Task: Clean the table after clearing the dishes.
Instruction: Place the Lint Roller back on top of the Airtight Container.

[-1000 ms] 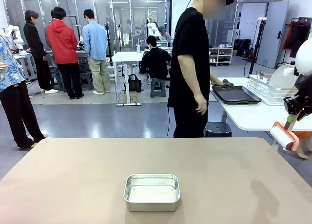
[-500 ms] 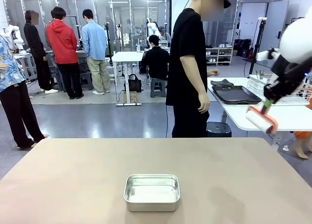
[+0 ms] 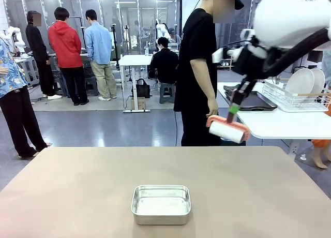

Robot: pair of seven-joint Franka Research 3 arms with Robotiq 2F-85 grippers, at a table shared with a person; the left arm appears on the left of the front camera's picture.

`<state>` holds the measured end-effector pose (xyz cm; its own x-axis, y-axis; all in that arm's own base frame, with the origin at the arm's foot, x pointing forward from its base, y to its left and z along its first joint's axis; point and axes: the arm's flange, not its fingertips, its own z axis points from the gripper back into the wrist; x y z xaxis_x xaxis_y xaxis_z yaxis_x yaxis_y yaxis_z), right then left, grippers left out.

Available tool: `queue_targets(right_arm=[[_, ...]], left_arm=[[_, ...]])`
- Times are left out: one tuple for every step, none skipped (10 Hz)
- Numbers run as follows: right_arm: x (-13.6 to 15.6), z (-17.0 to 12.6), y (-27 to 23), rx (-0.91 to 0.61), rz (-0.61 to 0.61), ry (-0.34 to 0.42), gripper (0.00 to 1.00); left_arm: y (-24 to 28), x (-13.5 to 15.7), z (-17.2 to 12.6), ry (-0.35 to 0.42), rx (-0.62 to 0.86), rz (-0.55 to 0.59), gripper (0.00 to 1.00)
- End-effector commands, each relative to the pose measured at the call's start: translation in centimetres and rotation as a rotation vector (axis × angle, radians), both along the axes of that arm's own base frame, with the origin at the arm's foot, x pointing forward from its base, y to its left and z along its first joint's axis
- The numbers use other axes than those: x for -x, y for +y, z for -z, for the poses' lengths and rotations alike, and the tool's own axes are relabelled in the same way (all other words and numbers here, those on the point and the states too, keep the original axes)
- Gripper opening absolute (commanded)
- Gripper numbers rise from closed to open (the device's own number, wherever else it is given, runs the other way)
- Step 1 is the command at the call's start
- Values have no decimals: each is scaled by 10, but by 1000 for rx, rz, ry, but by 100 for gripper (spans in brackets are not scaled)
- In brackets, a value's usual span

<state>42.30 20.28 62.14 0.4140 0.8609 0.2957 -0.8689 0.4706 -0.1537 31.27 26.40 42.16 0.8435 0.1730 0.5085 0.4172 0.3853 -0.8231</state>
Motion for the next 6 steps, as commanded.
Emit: queue_targets(right_arm=[[9, 8, 47, 67, -222, 5, 23], [18, 15, 75, 92, -297, 15, 23], [25, 19, 100, 95, -359, 20, 23], [32, 25, 121, 98, -415, 27, 23], [34, 38, 141, 114, -448, 40, 23], [36, 51, 154, 123, -472, 65, 23]], left_arm=[[-2, 4, -2, -11, -6, -12, 100], [-2, 4, -2, -11, -6, -12, 100], [-2, 4, -2, -11, -6, -12, 100], [-2, 4, -2, -11, -6, -12, 100], [-2, 4, -2, -11, -6, -12, 100], [-2, 4, -2, -11, -6, -12, 100]])
